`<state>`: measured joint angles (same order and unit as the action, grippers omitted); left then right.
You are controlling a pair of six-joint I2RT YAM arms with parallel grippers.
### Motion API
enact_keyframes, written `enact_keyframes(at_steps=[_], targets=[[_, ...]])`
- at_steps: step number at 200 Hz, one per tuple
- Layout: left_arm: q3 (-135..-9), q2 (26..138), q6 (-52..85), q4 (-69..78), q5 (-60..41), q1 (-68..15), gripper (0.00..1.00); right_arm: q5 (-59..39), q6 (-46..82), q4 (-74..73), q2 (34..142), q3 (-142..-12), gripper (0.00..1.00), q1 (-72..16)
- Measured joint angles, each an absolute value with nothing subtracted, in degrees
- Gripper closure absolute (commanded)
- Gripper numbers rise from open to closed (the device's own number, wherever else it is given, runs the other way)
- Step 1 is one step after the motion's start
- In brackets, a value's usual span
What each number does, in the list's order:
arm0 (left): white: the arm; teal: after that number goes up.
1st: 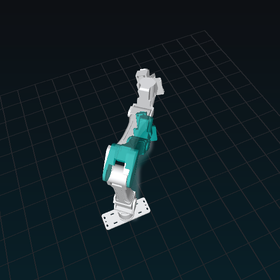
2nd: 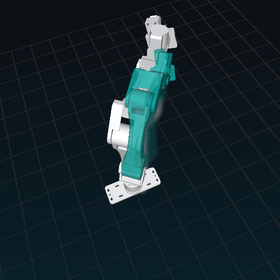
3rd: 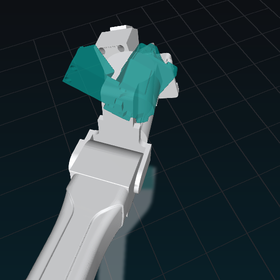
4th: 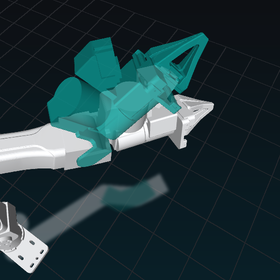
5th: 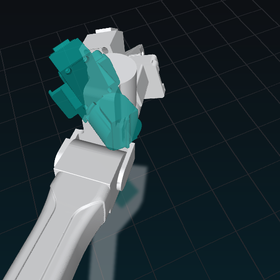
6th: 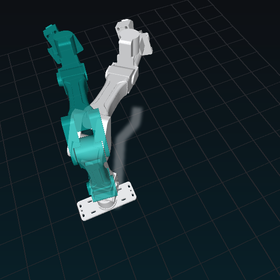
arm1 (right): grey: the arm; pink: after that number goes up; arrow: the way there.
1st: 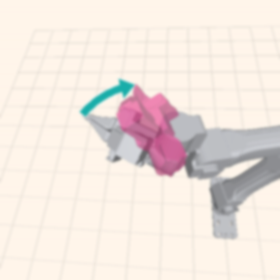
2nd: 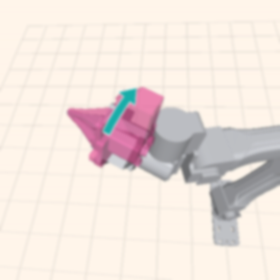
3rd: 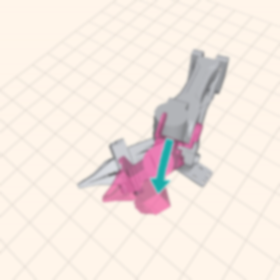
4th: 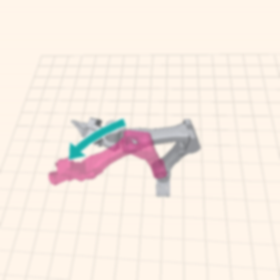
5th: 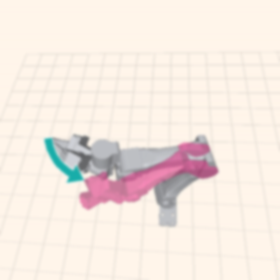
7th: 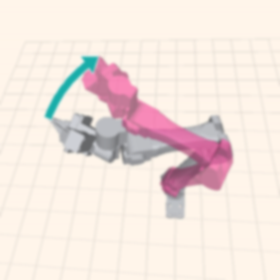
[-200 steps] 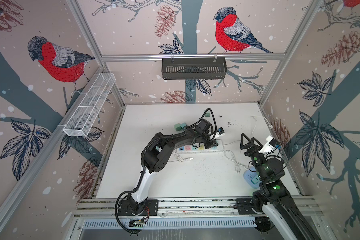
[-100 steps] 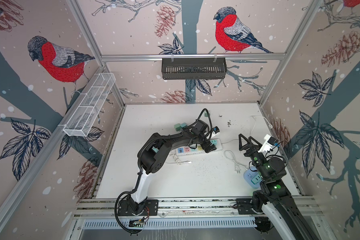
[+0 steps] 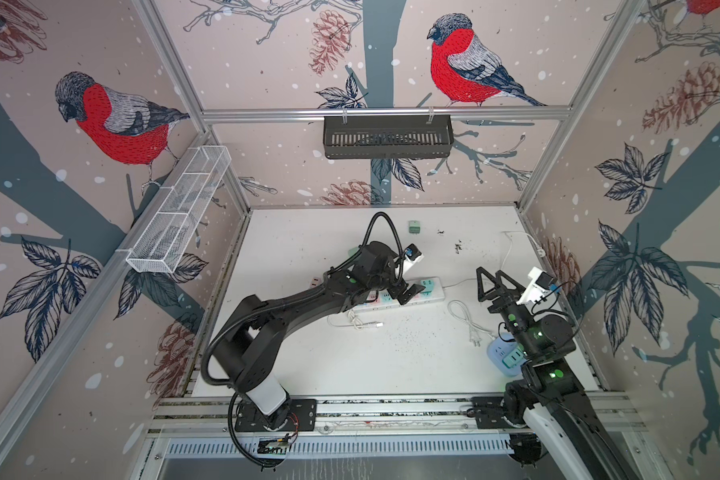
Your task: Insert the plug
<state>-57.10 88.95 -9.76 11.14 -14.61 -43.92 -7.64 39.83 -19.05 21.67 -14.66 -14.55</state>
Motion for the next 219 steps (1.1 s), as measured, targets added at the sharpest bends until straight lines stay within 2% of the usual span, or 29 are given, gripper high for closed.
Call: enact_keyframes(at_steps=[35, 81, 130, 165, 219], targets=[[-44.31, 74.74, -1.8, 21.91, -1.34, -43.66, 0.02, -5.52, 36.6, -19.22, 28.71, -18.13, 0.0, -17.67], [-40.95, 65.12, 4.56, 24.12, 9.23, -40.91, 0.02, 3.01, 32.12, -15.79, 43.53, -25.63, 0.0, -21.89], [-38.68, 61.04, 7.09, 23.29, 12.03, -37.76, 0.02, 11.9, 29.52, -10.66, 61.71, -37.21, 0.0, -24.67], [-37.74, 59.42, 7.51, 23.27, 11.94, -37.34, 0.02, 18.06, 30.26, -4.29, 75.11, -50.26, 0.01, -24.27], [-36.64, 56.58, 8.58, 23.29, 11.53, -37.28, 0.02, 23.68, 29.69, -1.65, 83.37, -56.82, 0.01, -25.8]])
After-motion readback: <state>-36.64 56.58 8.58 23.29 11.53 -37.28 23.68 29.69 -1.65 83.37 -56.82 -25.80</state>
